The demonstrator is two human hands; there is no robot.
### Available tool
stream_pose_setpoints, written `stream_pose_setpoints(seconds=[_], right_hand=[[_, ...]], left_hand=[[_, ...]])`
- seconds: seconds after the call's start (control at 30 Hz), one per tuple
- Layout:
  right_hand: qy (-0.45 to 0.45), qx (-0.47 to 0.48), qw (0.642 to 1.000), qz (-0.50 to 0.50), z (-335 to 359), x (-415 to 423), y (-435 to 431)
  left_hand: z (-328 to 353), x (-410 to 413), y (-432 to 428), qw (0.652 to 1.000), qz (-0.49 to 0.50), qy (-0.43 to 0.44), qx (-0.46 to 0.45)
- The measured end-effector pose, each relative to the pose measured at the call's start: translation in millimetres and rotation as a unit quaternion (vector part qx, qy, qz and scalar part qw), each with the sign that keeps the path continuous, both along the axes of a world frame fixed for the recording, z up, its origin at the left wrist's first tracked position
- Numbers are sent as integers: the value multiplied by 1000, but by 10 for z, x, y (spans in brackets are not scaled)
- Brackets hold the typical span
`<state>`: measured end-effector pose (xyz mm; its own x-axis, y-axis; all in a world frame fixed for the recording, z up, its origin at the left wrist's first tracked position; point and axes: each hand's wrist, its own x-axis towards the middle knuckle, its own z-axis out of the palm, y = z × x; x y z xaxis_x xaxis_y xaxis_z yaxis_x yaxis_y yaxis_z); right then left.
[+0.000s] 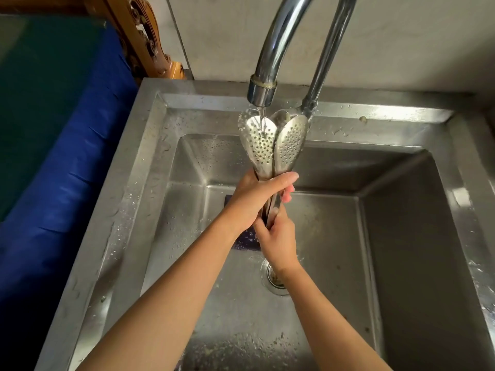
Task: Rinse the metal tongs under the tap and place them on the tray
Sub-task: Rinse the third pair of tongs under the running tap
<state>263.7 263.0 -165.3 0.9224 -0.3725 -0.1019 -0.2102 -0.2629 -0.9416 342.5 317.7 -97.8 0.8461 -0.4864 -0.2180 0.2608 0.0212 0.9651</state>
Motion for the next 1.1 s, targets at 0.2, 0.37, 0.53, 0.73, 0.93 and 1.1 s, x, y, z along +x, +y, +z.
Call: stream_pose_setpoints(seconds=[0.2,0.37,0.53,0.73,0.93,1.1], right_hand=[[-1,-25,998,50,160,270,-67],[15,-1,995,95,319,397,-177],[26,248,939,238,493,436,-497],[-25,402,896,187,417,365,-442],[-25,414,884,216,423,377,-407],[44,194,971,135,463,304,-573]], left_hand=[[-53,-24,2,989,143,15,36],[81,108,-57,989,139,-14,48],[256,282,-74,993,113,11,-4],[295,219,-73,993,114,25,10],[151,-66,8,992,113,33,50],[116,-50,-39,989,127,61,37]])
